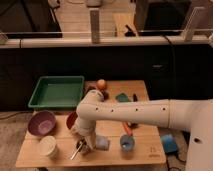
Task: Place fork in metal cup
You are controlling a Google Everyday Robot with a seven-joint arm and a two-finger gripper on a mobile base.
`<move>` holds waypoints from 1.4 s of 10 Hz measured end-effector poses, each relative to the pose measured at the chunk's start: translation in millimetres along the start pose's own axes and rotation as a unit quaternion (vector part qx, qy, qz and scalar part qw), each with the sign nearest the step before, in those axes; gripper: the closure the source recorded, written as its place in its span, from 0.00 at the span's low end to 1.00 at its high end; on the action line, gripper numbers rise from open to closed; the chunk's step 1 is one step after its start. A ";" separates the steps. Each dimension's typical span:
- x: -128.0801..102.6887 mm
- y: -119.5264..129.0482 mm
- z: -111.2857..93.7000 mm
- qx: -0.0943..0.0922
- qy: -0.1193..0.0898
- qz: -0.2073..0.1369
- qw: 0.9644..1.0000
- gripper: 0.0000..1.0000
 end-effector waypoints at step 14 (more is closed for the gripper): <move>0.0 0.0 0.0 0.000 0.000 0.000 1.000 0.20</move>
